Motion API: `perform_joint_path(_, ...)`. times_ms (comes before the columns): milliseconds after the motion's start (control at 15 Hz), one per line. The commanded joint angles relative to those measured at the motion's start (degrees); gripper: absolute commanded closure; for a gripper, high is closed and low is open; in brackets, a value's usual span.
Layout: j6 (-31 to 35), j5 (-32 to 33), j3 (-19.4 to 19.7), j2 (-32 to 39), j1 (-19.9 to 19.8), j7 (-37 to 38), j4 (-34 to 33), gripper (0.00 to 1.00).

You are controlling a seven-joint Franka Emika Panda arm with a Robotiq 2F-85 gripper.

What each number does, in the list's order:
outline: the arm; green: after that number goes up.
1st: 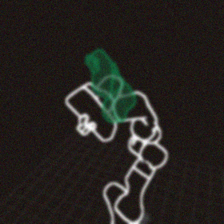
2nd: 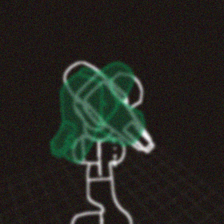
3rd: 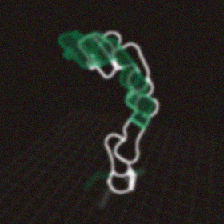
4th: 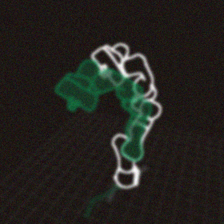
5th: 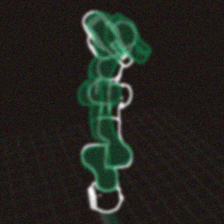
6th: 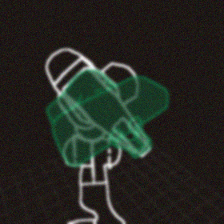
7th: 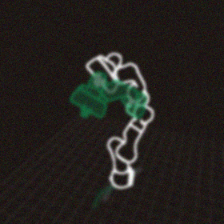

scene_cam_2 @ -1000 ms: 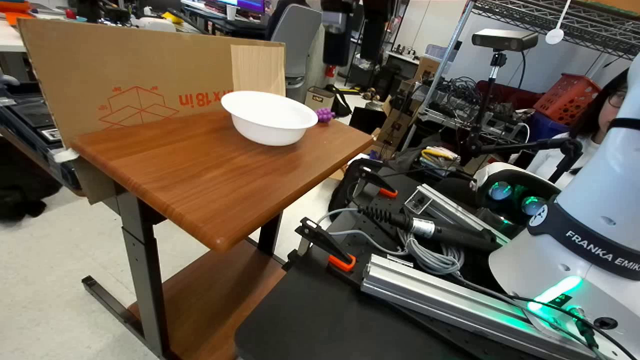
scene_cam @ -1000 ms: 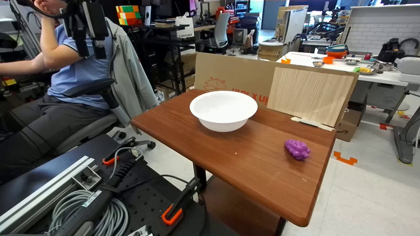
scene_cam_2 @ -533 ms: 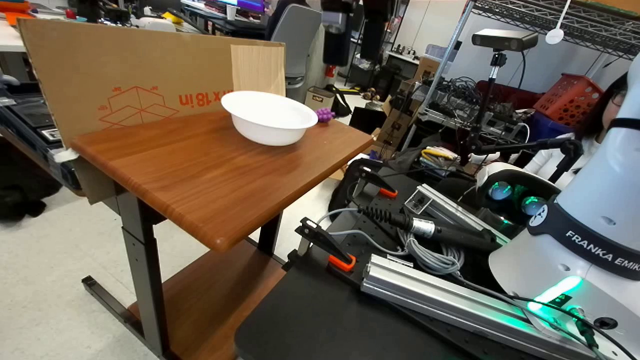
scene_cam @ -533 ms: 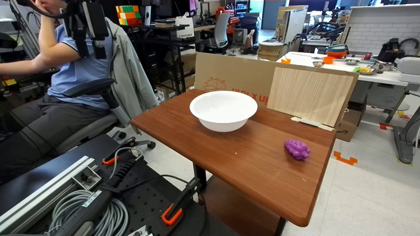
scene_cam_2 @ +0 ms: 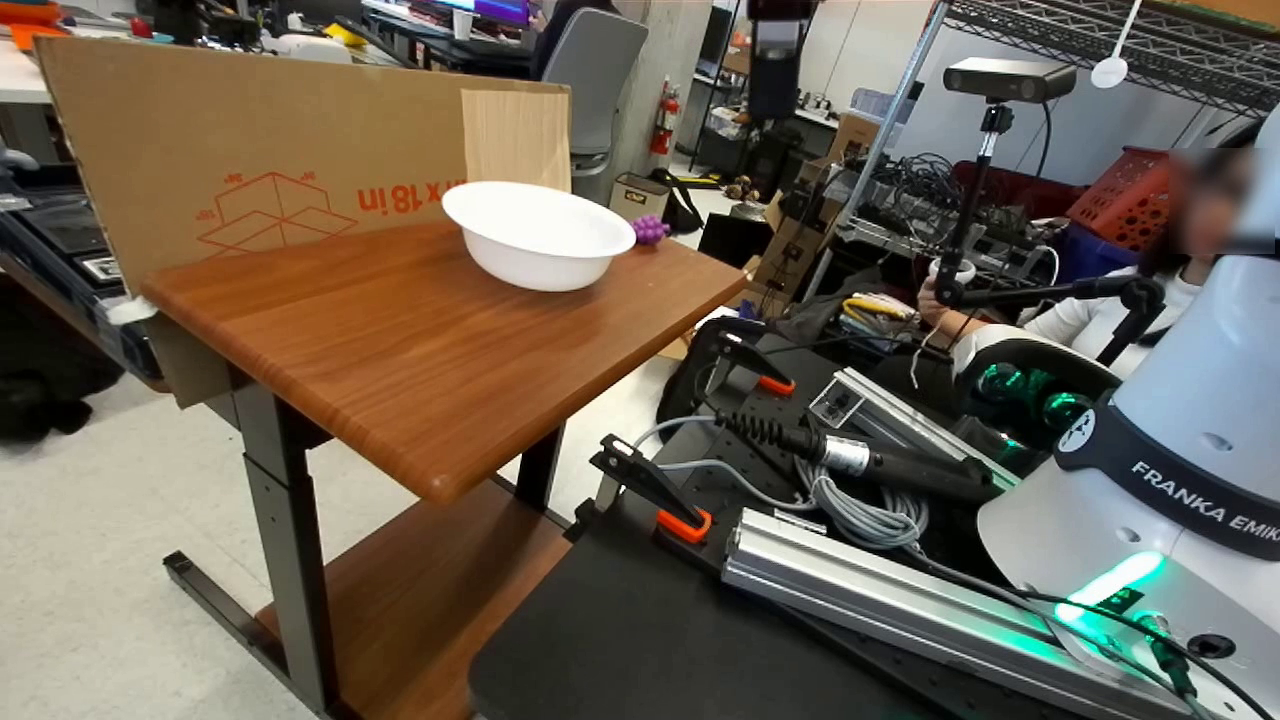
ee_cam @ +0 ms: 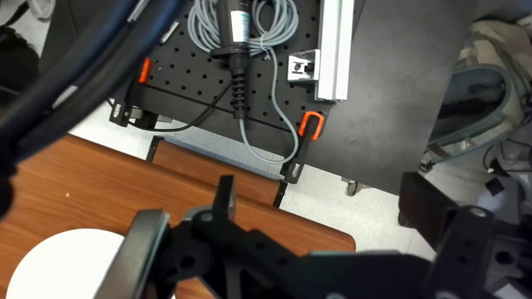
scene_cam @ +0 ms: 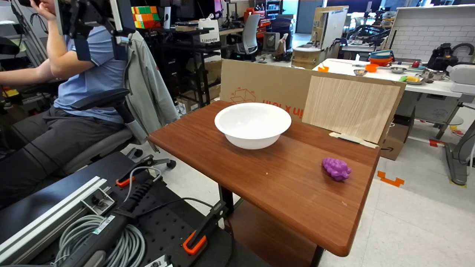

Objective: Put the purple thing in the bowl

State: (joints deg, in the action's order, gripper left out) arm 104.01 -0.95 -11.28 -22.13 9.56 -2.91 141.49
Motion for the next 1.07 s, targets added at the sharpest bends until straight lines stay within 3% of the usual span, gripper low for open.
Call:
perform_joint_path(0, -5.80, 6.51, 8.06, -2.60, 0.72, -15.59, -2.08, 0.00)
perform_joint_path(133, -5.66, 10.01, 12.37, -2.88, 0.77, -24.29, -3.04, 0.00)
perform_joint_path(267, -4.22, 10.36, 14.96, -2.72, -1.74, -31.84, -4.03, 0.00)
perform_joint_path(400, -3.19, 10.43, 17.29, -1.34, -3.69, -32.76, -5.34, 0.00)
perform_joint_path(667, 3.28, 7.66, 20.05, 3.79, -7.70, -27.20, -8.24, 0.00)
perform_joint_path(1000, 8.28, 5.93, 21.51, 15.99, -11.26, -21.82, -15.33, 0.00)
